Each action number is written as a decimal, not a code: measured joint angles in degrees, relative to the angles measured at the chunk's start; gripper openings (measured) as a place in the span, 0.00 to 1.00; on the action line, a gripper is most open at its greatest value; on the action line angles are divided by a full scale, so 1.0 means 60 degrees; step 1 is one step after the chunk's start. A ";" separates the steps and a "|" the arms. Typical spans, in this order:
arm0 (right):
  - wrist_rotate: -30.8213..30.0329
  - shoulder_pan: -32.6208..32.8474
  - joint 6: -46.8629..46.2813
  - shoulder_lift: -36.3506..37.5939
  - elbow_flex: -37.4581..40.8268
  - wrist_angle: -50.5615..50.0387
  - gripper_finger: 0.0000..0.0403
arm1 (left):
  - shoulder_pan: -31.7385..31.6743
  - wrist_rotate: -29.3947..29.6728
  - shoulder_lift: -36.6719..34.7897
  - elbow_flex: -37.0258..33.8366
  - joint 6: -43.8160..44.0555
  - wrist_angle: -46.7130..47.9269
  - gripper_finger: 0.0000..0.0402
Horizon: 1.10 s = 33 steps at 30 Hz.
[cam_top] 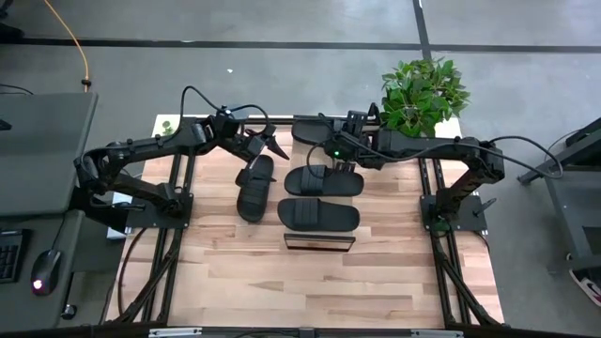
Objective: Pick and place slides into the shelf
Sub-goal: Put the bottom black slipper on the shelf
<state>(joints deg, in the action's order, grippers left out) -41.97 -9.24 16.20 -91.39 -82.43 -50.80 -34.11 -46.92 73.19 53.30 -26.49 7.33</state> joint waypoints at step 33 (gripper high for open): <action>0.0800 -0.0280 0.0380 -0.0063 0.0004 0.0356 0.48 | 0.0000 -0.0004 0.0000 0.0000 0.0023 0.0062 0.85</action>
<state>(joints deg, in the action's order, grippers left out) -37.17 -10.92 18.48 -91.77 -82.41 -48.66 -34.11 -46.94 73.19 53.30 -26.35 7.70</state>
